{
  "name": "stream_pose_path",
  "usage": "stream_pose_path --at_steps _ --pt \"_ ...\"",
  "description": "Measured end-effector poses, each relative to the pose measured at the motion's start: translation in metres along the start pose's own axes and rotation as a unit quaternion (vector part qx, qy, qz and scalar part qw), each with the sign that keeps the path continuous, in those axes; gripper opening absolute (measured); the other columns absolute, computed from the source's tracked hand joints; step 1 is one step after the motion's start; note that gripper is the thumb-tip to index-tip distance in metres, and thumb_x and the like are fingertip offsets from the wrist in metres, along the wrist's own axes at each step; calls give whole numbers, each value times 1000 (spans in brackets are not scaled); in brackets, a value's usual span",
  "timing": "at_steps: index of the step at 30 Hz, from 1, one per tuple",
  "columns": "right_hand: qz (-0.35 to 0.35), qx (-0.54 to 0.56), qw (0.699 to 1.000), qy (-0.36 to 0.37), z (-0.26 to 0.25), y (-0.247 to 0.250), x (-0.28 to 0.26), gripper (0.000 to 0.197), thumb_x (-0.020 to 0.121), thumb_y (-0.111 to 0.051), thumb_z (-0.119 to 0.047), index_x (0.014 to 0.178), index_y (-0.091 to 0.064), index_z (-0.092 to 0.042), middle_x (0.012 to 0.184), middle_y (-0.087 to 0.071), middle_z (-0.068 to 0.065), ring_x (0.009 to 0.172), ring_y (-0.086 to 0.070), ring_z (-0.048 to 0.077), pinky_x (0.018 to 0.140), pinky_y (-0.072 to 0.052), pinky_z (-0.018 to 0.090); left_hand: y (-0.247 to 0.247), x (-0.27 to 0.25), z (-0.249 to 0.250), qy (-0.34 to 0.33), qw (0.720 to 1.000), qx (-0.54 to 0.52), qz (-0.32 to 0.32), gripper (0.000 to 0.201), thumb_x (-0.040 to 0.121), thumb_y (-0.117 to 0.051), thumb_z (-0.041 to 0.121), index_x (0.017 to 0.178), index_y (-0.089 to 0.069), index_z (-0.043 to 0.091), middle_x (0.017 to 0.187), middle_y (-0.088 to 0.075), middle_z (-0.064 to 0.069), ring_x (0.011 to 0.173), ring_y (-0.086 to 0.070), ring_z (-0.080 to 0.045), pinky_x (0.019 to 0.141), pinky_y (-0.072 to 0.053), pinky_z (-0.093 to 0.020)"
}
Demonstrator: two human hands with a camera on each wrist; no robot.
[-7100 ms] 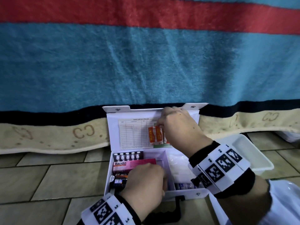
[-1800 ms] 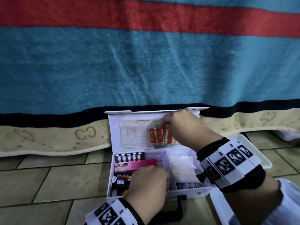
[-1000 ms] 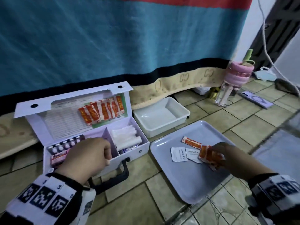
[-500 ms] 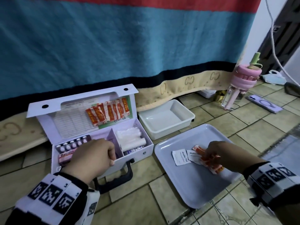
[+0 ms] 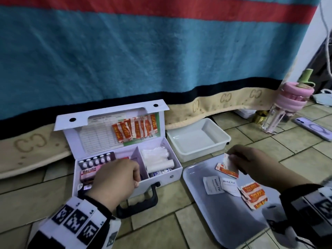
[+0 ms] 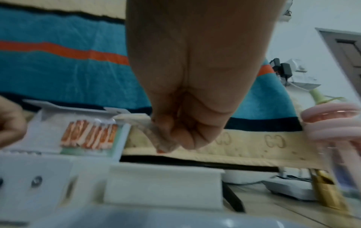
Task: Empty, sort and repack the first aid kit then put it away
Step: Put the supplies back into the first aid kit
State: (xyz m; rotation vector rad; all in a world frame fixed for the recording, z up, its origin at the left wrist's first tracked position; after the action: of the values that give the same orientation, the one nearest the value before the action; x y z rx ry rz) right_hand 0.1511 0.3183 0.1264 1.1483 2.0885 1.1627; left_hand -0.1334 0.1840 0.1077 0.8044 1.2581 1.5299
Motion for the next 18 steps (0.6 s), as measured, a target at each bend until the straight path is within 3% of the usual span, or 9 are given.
stream_pose_path --at_steps 1,3,5,8,9,11,13,15,18 --pt "-19 35 999 4 -12 0 3 26 83 -48 -53 89 -59 -31 66 -60 -4 57 -53 5 62 -44 21 0 -2 0 3 1000 3 10 20 79 -64 16 65 -58 29 66 -61 17 72 -55 -2 60 -37 -22" --pt "-65 80 995 6 -34 -6 9 42 68 -56 -60 104 -56 -38 77 -59 -3 65 -54 4 69 -44 24 -1 -7 2 2 999 0 36 18 79 -62 15 69 -58 30 72 -65 16 75 -55 -3 60 -36 -22" --pt "-81 80 993 39 -62 -17 18 42 75 -72 -42 112 -52 -40 79 -54 -8 62 -51 1 66 -42 16 -2 -14 2 1 998 -16 54 15 80 -60 16 75 -62 30 76 -67 15 77 -57 -2 63 -40 -22" --pt "-108 101 983 105 -112 -39 33 35 91 -55 -11 111 -54 -39 85 -57 -10 73 -58 9 75 -49 25 -4 -21 -8 -1 993 -106 60 8 83 -61 21 81 -64 28 80 -64 15 79 -59 -3 71 -48 -23" --pt "-129 112 978 121 -128 -47 38 38 91 -49 -6 108 -53 -41 93 -56 -9 79 -60 13 79 -51 28 -1 -23 -16 6 987 -145 70 5 84 -64 24 82 -63 29 82 -63 14 79 -59 -4 75 -50 -24" --pt "-152 97 970 162 -160 -62 50 42 91 -44 -4 106 -52 -43 103 -47 -5 83 -61 13 79 -51 25 11 -26 -39 30 973 -190 124 13 83 -66 25 87 -58 34 86 -58 11 80 -57 -8 79 -50 -28" --pt "-154 69 964 204 -189 -72 61 42 92 -45 -5 111 -56 -41 105 -46 -8 83 -61 8 79 -48 16 26 -27 -65 61 967 -180 170 24 86 -64 22 106 -55 33 91 -52 9 83 -55 -10 80 -48 -28" --pt "-147 65 958 236 -216 -83 74 36 89 -53 -6 113 -62 -32 105 -57 -9 82 -62 4 82 -49 17 43 -26 -92 83 964 -164 192 42 89 -60 20 127 -50 32 94 -52 10 82 -55 -11 80 -48 -29" --pt "-111 74 958 255 -245 -97 93 22 82 -67 -12 98 -70 -27 83 -69 -11 71 -60 -2 69 -48 16 64 -18 -114 64 963 -175 194 54 89 -58 15 138 -42 34 96 -55 9 81 -57 -13 83 -50 -35"
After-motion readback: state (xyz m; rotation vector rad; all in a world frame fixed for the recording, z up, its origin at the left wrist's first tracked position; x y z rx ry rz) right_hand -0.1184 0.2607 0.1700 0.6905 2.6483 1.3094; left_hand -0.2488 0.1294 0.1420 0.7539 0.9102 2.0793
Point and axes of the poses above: each hand's wrist, its own x-axis towards the middle knuckle, its own y-axis out of the back of the hand, z = x × y, the point moved 5 cm from there along x, towards the middle knuckle
